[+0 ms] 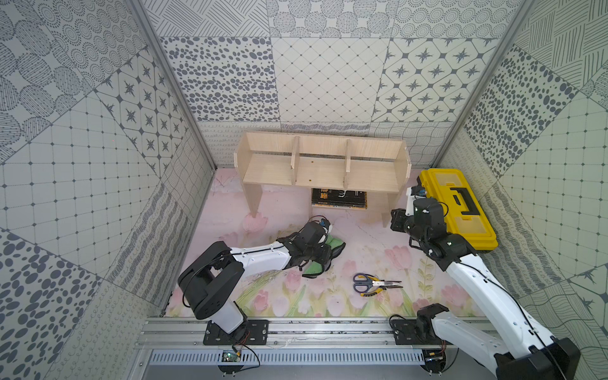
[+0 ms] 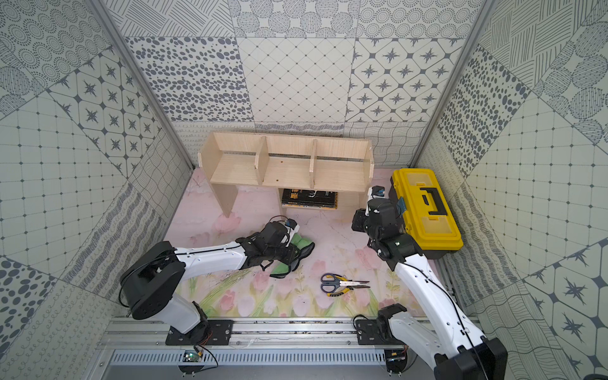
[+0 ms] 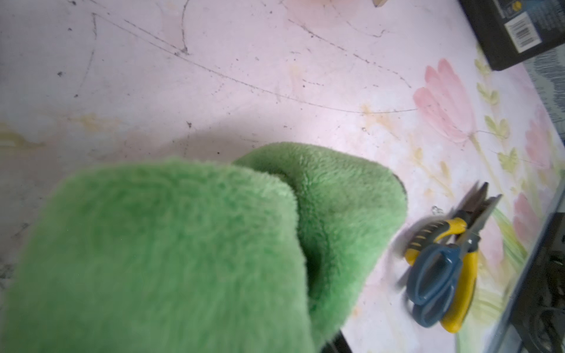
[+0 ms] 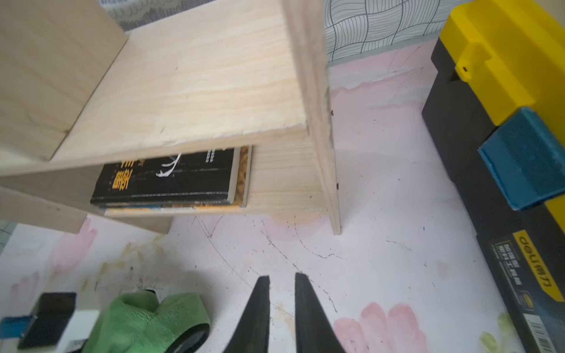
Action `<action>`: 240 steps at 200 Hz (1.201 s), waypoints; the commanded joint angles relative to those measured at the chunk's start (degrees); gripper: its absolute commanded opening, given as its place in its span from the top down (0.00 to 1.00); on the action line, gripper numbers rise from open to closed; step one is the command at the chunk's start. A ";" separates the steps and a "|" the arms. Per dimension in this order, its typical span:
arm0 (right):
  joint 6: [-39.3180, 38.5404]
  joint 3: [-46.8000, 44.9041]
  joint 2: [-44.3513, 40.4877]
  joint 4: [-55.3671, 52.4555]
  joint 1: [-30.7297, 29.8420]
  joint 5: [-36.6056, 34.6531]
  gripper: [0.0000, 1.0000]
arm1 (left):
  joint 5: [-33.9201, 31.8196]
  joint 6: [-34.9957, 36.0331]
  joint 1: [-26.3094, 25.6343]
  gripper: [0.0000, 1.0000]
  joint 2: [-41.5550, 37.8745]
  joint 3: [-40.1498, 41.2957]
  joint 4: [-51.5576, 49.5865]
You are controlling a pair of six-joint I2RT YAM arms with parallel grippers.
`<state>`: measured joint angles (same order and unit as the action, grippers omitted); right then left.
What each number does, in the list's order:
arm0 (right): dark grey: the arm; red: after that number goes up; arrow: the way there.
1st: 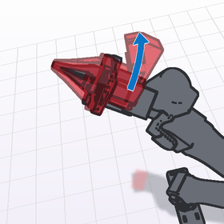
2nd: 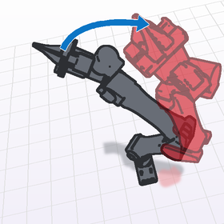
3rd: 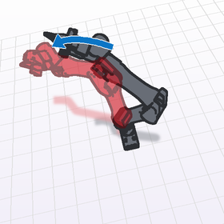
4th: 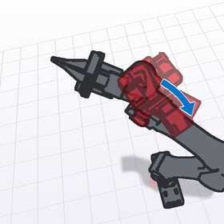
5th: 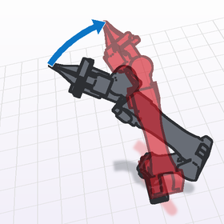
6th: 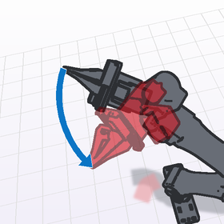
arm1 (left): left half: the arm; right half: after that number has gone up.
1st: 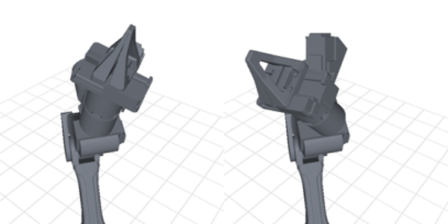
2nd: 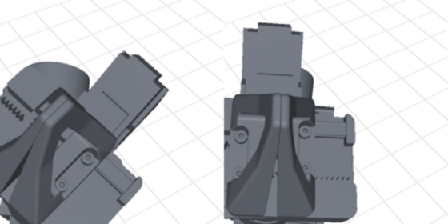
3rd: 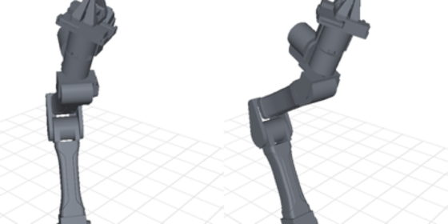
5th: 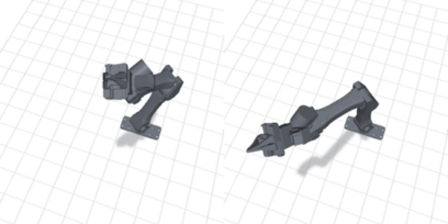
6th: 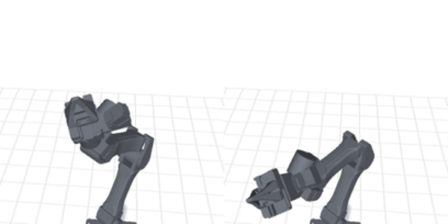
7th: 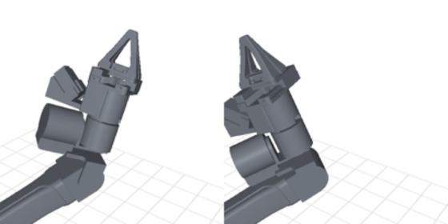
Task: Wipe the bookshelf clean with a cloth
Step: Adjust the shelf at the center of the board.
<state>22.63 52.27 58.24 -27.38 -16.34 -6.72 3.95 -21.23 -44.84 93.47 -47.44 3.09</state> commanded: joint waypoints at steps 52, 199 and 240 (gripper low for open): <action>-3.20 8.57 10.14 3.05 8.75 9.14 1.00 | -9.55 -2.48 -0.27 0.45 -0.42 -1.64 2.55; -3.48 4.16 1.87 4.72 10.10 11.69 0.81 | -23.59 7.28 -0.12 0.01 -33.88 -6.44 -19.46; -0.09 -10.40 -14.03 12.24 8.28 -1.94 0.19 | -55.27 16.31 8.24 0.00 -42.42 -4.15 -6.71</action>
<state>20.03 50.50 52.93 -22.39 -6.81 2.11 -18.41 -15.94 -44.25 57.95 -53.10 -10.70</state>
